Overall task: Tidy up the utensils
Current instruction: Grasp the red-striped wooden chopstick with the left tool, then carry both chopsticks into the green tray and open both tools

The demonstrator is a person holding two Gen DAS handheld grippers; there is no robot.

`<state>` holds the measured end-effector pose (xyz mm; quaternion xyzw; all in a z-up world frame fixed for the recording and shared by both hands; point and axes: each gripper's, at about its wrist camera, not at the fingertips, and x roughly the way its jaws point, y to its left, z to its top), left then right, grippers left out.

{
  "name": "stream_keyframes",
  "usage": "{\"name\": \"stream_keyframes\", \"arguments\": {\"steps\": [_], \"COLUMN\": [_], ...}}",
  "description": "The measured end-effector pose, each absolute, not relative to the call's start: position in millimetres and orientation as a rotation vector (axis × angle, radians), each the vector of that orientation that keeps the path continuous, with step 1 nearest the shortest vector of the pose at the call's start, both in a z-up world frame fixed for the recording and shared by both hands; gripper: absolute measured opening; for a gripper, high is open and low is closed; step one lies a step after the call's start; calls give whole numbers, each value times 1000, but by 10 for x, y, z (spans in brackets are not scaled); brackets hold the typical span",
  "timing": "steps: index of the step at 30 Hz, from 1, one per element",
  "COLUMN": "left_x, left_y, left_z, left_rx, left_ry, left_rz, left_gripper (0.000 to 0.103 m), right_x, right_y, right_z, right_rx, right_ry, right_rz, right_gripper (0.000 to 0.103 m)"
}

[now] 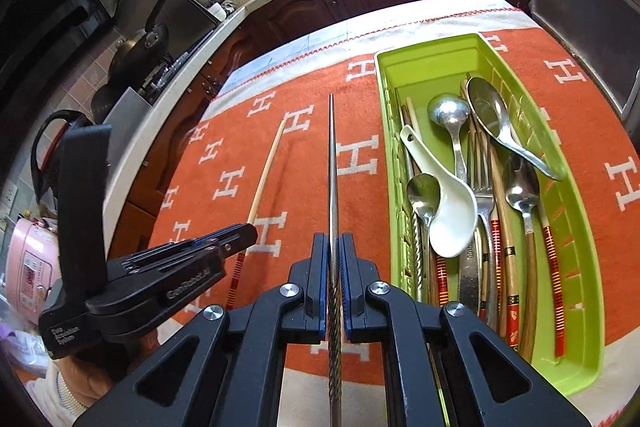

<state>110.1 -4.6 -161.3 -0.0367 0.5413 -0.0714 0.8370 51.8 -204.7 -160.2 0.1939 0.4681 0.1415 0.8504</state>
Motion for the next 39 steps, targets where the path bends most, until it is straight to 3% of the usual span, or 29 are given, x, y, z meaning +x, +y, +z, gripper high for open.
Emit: {"name": "stream_keyframes", "arguments": {"steps": [7,16,25,39], "left_x": [1009,1081,1165,1345], "left_y": [-351,-930,-1377,-1484], "left_z": [-1079,-821,-891,-1390], "left_rx": [-70,-59,-57,-67], "left_ry": [1084,1083,1122,1219], "left_rz": [-244,-337,-379,-355], "left_gripper": [3,3,3,3], "right_x": [428,424,477,808], "right_y": [-2414,-3057,-3306,-3069], "right_z": [-1305,-1025,-1003,-1458], "right_rx": [428,392,348,266], "right_ry": [937,900,914,1026], "right_rz": [250,122,79,93], "right_gripper": [5,5,5,5]}}
